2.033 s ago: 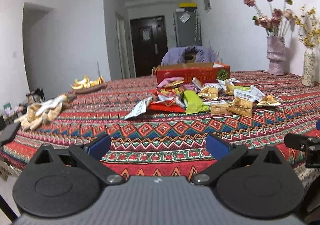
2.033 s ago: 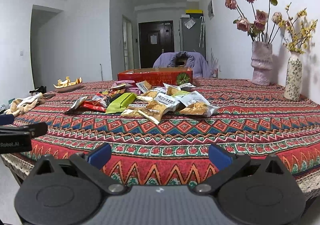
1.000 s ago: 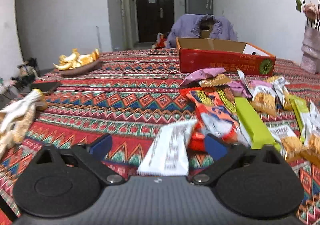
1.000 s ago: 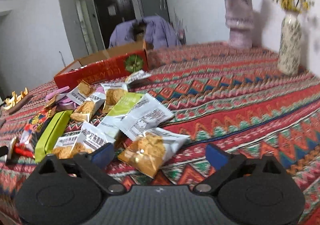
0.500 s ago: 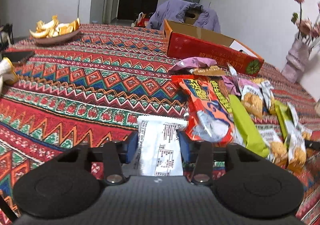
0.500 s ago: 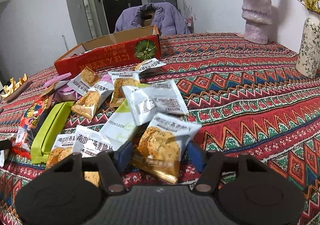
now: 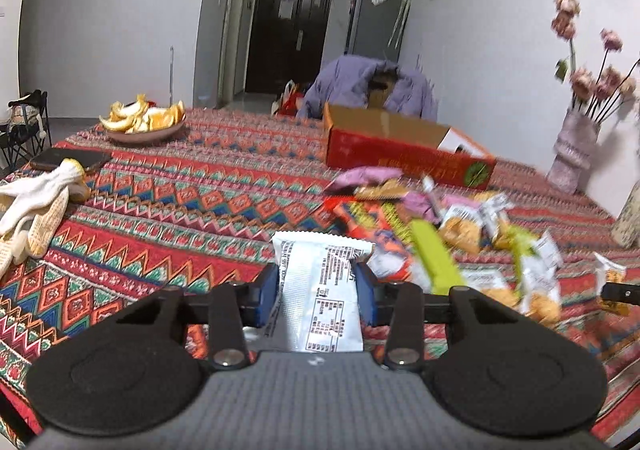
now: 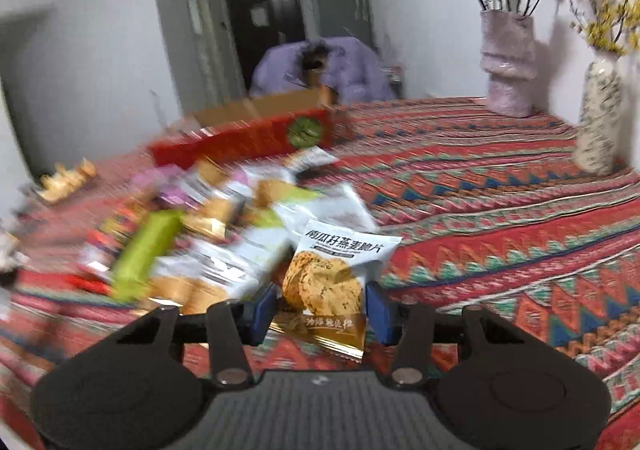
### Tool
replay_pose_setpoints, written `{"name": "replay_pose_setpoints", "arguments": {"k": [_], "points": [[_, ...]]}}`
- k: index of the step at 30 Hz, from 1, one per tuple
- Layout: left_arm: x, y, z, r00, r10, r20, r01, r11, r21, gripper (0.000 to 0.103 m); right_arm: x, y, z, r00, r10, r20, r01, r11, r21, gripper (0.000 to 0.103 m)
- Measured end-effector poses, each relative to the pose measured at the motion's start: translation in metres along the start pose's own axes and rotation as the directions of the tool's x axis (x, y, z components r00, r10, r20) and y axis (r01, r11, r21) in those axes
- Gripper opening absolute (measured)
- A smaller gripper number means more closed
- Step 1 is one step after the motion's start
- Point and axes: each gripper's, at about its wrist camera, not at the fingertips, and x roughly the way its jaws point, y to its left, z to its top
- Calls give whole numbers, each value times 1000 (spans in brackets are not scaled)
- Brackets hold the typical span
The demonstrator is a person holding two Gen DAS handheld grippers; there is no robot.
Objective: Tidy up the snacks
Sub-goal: 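Carry both packets into the red cardboard box and open both tools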
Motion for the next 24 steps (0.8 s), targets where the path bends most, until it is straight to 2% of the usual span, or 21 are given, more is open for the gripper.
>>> {"name": "replay_pose_setpoints", "arguments": {"k": [4, 7, 13, 16, 18, 22, 24], "points": [[-7, -16, 26, 997, -63, 50, 64, 998, -11, 41, -12, 9, 28, 996, 76, 51, -72, 995, -65, 48], [-3, -25, 63, 991, -110, 73, 112, 993, -26, 41, -16, 14, 63, 987, 136, 83, -125, 985, -122, 48], [45, -41, 154, 992, -111, 63, 112, 994, 1, 41, 13, 21, 158, 977, 196, 80, -175, 961, -214, 48], [79, -48, 198, 995, -84, 60, 83, 996, 8, 41, 41, 26, 216, 973, 225, 55, -205, 946, -250, 48], [104, -55, 225, 995, -89, 54, 89, 996, 18, 42, 62, 33, 248, 974, 221, 37, -203, 939, -276, 48], [168, -68, 271, 996, -86, -4, 86, 996, 35, 42, 131, 47, 316, 973, 221, -68, -231, 928, -291, 48], [206, -73, 289, 996, -77, -47, 79, 996, 42, 42, 169, 56, 339, 975, 195, -107, -219, 924, -313, 48]]}}
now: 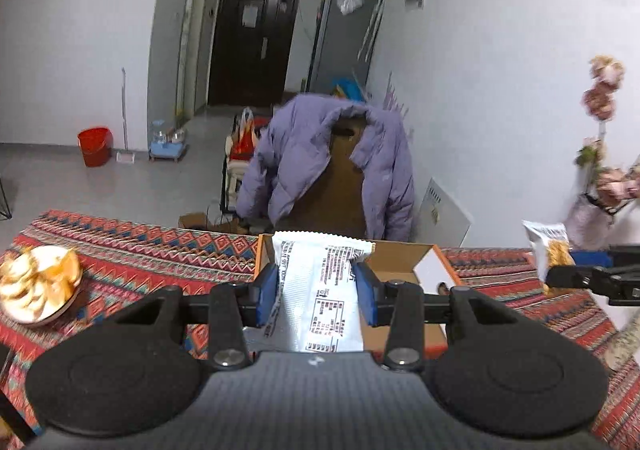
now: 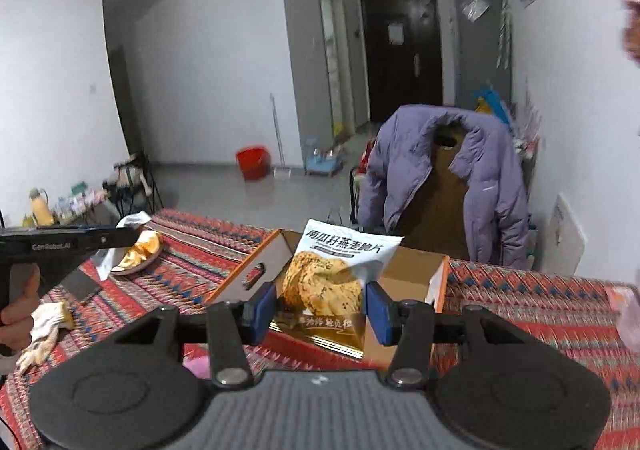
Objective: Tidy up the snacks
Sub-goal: 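Carry both packets into the red cardboard box and open both tools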
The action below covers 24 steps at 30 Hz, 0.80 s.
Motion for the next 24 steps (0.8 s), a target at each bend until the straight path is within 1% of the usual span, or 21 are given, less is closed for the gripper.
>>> {"name": "replay_pose_setpoints", "arguments": {"k": [2, 3, 4, 5, 6, 8, 10, 11, 12, 14, 16, 17, 18, 19, 20, 21, 24], "points": [[40, -1, 15, 999, 10, -40, -9, 1000, 14, 42, 50, -9, 23, 997, -34, -72, 31, 998, -46, 48], [62, -2, 21, 998, 18, -58, -17, 1000, 20, 42, 72, -9, 27, 994, -54, -99, 47, 996, -73, 48], [83, -2, 24, 997, 31, -77, -29, 999, 30, 42, 99, -13, 32, 988, -76, -137, 62, 993, -103, 48], [106, -1, 26, 994, 41, -101, -39, 999, 23, 42, 126, -19, 34, 979, -92, -180, 74, 992, -107, 48], [128, 1, 26, 991, 41, -127, -39, 999, 24, 42, 149, -23, 33, 970, -103, -219, 81, 991, -104, 48], [172, 3, 24, 983, 67, -169, -62, 997, 35, 42, 201, -38, 30, 948, -123, -293, 102, 991, -88, 48], [212, 5, 17, 973, 91, -210, -83, 996, 46, 42, 238, -48, 22, 930, -142, -338, 126, 990, -70, 48], [229, 7, 13, 969, 99, -228, -91, 995, 45, 42, 250, -52, 14, 924, -147, -354, 131, 989, -71, 48], [248, 8, 9, 963, 96, -250, -87, 995, 50, 42, 264, -56, 8, 915, -156, -372, 138, 988, -75, 48], [276, 15, 1, 953, 83, -291, -74, 996, 44, 43, 284, -66, -1, 902, -174, -394, 157, 985, -76, 48], [296, 20, -7, 945, 80, -317, -74, 997, 32, 44, 302, -73, -7, 898, -191, -397, 175, 982, -75, 49], [302, 20, -10, 943, 80, -323, -73, 997, 36, 46, 307, -72, -10, 898, -199, -393, 182, 980, -83, 56], [306, 20, -13, 943, 78, -323, -67, 997, 45, 50, 310, -71, -13, 896, -205, -393, 183, 979, -92, 63], [307, 18, -16, 945, 74, -319, -58, 997, 59, 58, 313, -71, -17, 895, -203, -398, 178, 979, -98, 79], [308, 17, -18, 947, 73, -314, -52, 996, 74, 64, 313, -70, -20, 896, -199, -396, 172, 980, -103, 81], [308, 16, -19, 948, 77, -308, -52, 995, 88, 69, 312, -69, -21, 900, -203, -387, 172, 978, -115, 81], [300, 9, -20, 949, 70, -306, -43, 995, 94, 69, 307, -75, -18, 899, -186, -396, 169, 982, -80, 81]]}}
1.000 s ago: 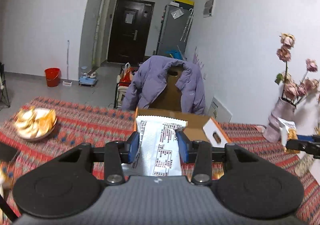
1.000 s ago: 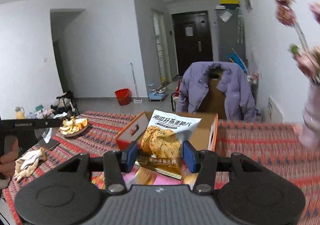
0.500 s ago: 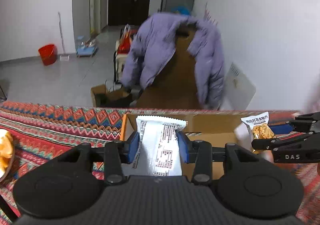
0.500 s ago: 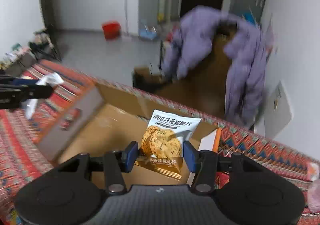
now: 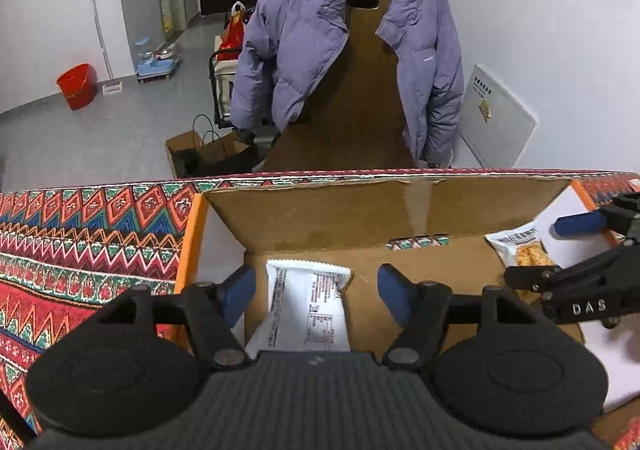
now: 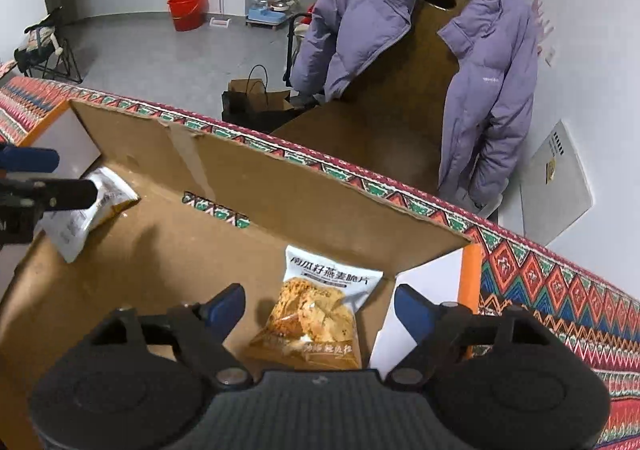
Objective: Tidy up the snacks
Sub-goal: 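Carry both packets into the red cardboard box and open both tools, then withdraw both tools from the box back toward the snack pile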
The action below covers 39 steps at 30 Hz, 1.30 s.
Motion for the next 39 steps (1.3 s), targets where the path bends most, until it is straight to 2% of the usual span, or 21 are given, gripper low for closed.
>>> {"name": "replay_pose_setpoints", "arguments": {"k": [5, 7, 9, 13, 16, 19, 24, 27, 33, 36, 39], "points": [[-42, -3, 1, 1000, -10, 17, 10, 1000, 12, 74, -29, -9, 7, 1000, 8, 20, -8, 1000, 24, 81], [-64, -4, 1, 999, -3, 34, 3, 1000, 12, 81, -50, -8, 5, 999, 8, 41, -9, 1000, 26, 82], [-87, -4, -1, 999, 3, 52, -3, 1000, -3, 81, -71, -6, -1, 998, -1, 59, -2, 999, 37, 82], [-137, -4, -12, 998, -10, 61, 11, 1000, -25, 87, -122, 2, -23, 995, 8, 97, -13, 998, 53, 83], [-177, -4, -32, 997, -56, 61, 58, 998, -30, 91, -157, 11, -50, 992, 27, 120, -39, 995, 97, 91], [-214, -8, -62, 996, -55, 64, 56, 998, -15, 93, -190, 26, -80, 990, 60, 125, -74, 992, 107, 91], [-271, -13, -125, 995, -52, 85, 54, 998, -24, 97, -242, 54, -135, 986, 57, 157, -70, 994, 78, 93], [-303, -15, -166, 988, -59, 142, 64, 997, -33, 101, -272, 72, -175, 978, 78, 195, -90, 994, 54, 95], [-340, -15, -238, 988, -45, 151, 52, 997, -49, 101, -306, 93, -258, 958, 122, 258, -143, 988, 64, 98], [-358, -13, -276, 980, -40, 193, 51, 997, -50, 103, -321, 107, -305, 942, 80, 325, -106, 992, 62, 100], [-368, -13, -322, 973, -25, 228, 41, 997, -63, 103, -335, 124, -358, 923, 78, 378, -103, 994, 47, 101]]}}
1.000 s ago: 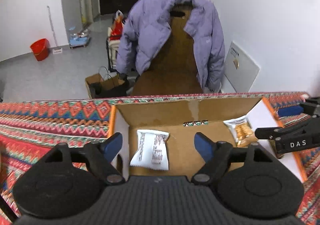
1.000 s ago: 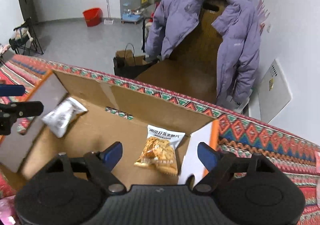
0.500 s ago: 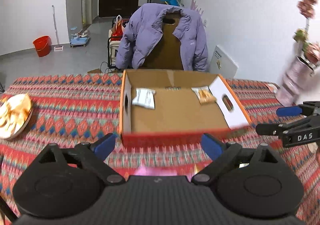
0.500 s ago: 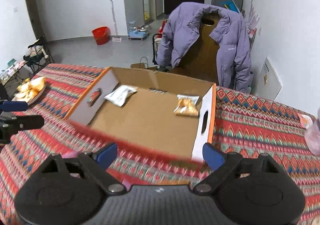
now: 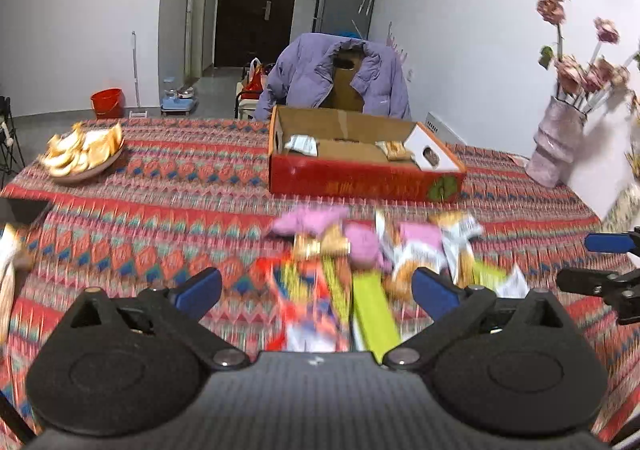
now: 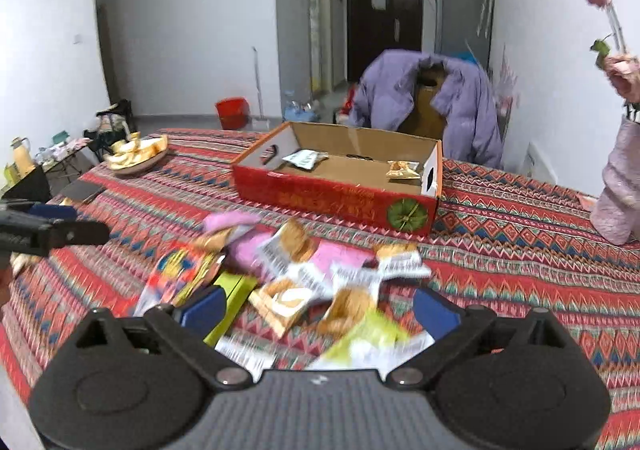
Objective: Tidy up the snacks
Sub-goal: 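Withdraw both tools from the box back toward the snack pile, then grasp a pumpkin-seed crisp packet with the right tool while the left tool grasps another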
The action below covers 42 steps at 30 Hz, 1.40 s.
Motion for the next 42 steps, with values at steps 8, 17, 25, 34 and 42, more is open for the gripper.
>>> {"name": "replay_pose_setpoints", "arguments": {"k": [8, 17, 25, 34, 42], "points": [[-48, -3, -110, 999, 16, 30, -15, 999, -42, 103, -56, 38, -103, 994, -67, 87, 68, 998, -10, 103], [-52, -12, -135, 999, 52, 1, -52, 998, 30, 103, -52, 45, -139, 984, -106, 144, 104, 994, 18, 103], [-24, -19, -123, 997, 65, -42, -62, 996, 67, 103, -13, 45, -132, 992, -53, 114, 47, 998, 52, 103], [2, -37, -106, 993, 113, -26, -107, 981, 162, 103, 64, 39, -104, 998, -44, 50, 36, 986, 163, 72], [32, -87, -96, 998, -37, -54, 45, 987, 155, 100, 55, 4, -116, 997, -81, 5, 80, 991, 105, 56]]}}
